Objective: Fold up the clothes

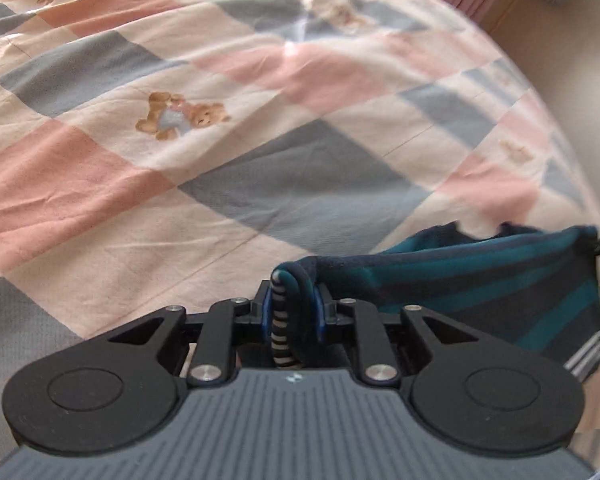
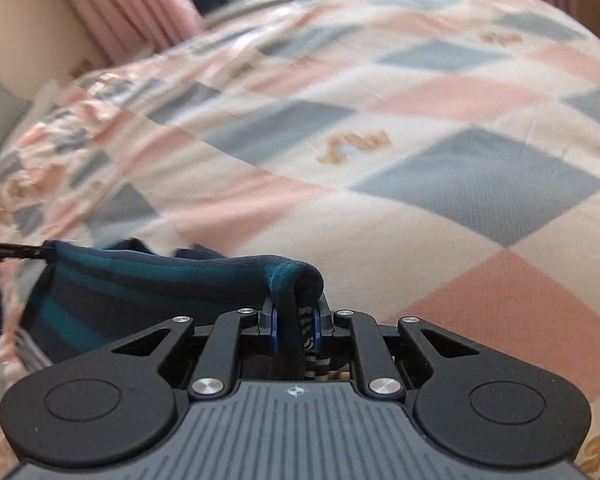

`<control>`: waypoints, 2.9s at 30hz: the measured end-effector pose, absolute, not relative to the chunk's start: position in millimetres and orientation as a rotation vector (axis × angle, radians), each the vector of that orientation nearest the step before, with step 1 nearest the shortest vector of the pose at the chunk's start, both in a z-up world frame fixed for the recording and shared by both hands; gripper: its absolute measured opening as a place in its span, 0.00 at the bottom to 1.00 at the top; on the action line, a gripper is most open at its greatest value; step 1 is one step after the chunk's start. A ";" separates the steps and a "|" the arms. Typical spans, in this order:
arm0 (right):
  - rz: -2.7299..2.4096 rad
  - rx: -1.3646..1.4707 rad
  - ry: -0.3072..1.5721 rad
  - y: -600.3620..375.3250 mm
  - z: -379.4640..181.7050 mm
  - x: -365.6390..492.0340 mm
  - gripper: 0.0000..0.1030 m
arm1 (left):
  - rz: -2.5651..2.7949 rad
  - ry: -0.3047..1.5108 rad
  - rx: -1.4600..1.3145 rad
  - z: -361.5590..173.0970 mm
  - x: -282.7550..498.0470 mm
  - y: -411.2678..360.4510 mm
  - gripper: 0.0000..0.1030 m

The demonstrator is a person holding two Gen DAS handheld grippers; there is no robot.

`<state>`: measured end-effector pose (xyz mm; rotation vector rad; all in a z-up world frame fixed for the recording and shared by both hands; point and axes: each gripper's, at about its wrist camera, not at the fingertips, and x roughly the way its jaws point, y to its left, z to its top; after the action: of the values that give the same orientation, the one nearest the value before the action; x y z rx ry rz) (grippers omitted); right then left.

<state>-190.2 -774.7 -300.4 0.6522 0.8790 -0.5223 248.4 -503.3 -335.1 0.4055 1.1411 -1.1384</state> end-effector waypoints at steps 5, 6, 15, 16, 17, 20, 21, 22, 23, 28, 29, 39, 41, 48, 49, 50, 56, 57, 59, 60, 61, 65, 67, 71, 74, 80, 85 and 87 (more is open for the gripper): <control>-0.611 0.692 0.825 -771.7 -308.1 -189.7 0.17 | -1.153 1.127 0.353 -329.5 250.5 -505.3 0.12; -0.605 0.690 0.801 -770.2 -305.1 -191.9 0.15 | -1.164 1.122 0.340 -326.0 251.5 -504.6 0.12; -0.750 0.716 0.750 -769.9 -312.7 -198.8 0.11 | -1.107 1.101 0.274 -332.4 248.6 -509.4 0.12; -0.761 0.703 0.738 -767.8 -309.2 -198.0 0.11 | -1.116 1.100 0.243 -327.8 250.8 -508.9 0.12; -0.770 0.685 0.729 -765.6 -304.9 -197.9 0.11 | -1.123 1.098 0.214 -323.6 253.0 -508.4 0.12; -0.803 0.710 0.722 -767.0 -305.6 -203.3 0.13 | -1.068 1.130 0.299 -333.6 253.5 -515.8 0.20; -0.804 0.725 0.761 -768.8 -312.3 -201.1 0.15 | -1.026 1.134 0.380 -341.5 249.2 -519.3 0.25; -0.805 0.739 0.789 -770.1 -317.3 -199.3 0.17 | -1.002 1.117 0.427 -345.3 245.2 -518.1 0.39; -0.806 0.752 0.799 -771.8 -318.1 -198.0 0.20 | -0.978 1.093 0.432 -344.4 244.4 -515.2 0.47; -0.852 0.817 0.752 -772.3 -290.7 -218.3 0.72 | -0.869 1.127 0.244 -312.2 266.5 -468.8 0.53; -0.869 0.839 0.731 -767.6 -286.1 -229.8 0.76 | -0.808 1.109 0.244 -301.9 266.2 -454.4 0.55; -0.906 1.364 0.349 -632.3 -290.9 -363.2 0.81 | -0.685 1.455 -0.343 -299.1 164.7 -300.4 0.62; -0.869 1.457 0.333 -605.6 -306.2 -360.9 0.81 | -0.676 1.490 -0.425 -315.8 144.1 -298.8 0.67; -0.881 1.624 0.237 -588.5 -364.5 -321.5 0.80 | -0.537 1.469 -0.581 -375.4 145.1 -312.5 0.68; -0.905 1.628 0.219 -590.6 -371.0 -318.0 0.80 | -0.534 1.463 -0.597 -381.2 147.2 -315.7 0.67; -0.922 1.634 0.187 -594.0 -377.3 -315.9 0.76 | -0.542 1.456 -0.585 -382.1 150.9 -321.1 0.53; -0.989 1.615 0.226 -617.6 -373.8 -303.6 0.23 | -0.654 1.360 -0.441 -353.8 158.3 -338.9 0.20; -0.981 1.568 0.248 -616.7 -363.0 -302.1 0.21 | -0.690 1.329 -0.429 -343.9 154.8 -333.9 0.20; -0.976 1.515 0.268 -611.4 -343.5 -301.9 0.20 | -0.745 1.287 -0.427 -325.8 147.2 -322.3 0.19; -0.976 1.501 0.272 -608.0 -334.5 -302.8 0.19 | -0.761 1.277 -0.426 -317.2 143.7 -317.1 0.19; -0.977 1.493 0.277 -604.3 -326.0 -304.1 0.19 | -0.774 1.270 -0.422 -309.1 139.9 -311.6 0.19; -0.950 1.491 0.308 -581.3 -299.7 -325.7 0.19 | -0.792 1.290 -0.387 -288.2 115.0 -258.6 0.19; -0.944 1.509 0.333 -553.8 -295.2 -345.7 0.19 | -0.787 1.326 -0.355 -284.8 94.7 -222.1 0.19; -0.965 1.580 0.404 -478.1 -299.7 -393.4 0.19 | -0.764 1.406 -0.272 -286.3 52.0 -151.7 0.19; -0.986 1.631 0.434 -437.1 -310.5 -420.0 0.20 | -0.727 1.446 -0.247 -298.7 36.8 -125.5 0.22; -0.979 1.652 0.617 -446.9 -325.4 -420.3 0.63 | -0.746 1.462 -0.055 -299.7 46.7 -130.9 0.39; -0.988 1.396 0.827 -472.0 -282.0 -445.3 0.69 | -0.723 1.415 0.182 -267.4 71.2 -114.1 0.39; -0.987 1.238 0.849 -481.9 -264.6 -449.7 0.69 | -0.736 1.357 0.164 -256.3 83.8 -126.2 0.41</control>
<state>-449.7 -481.9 -264.6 1.2380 0.8485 -0.9874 83.8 -126.2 -256.3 0.1644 1.3572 -0.7359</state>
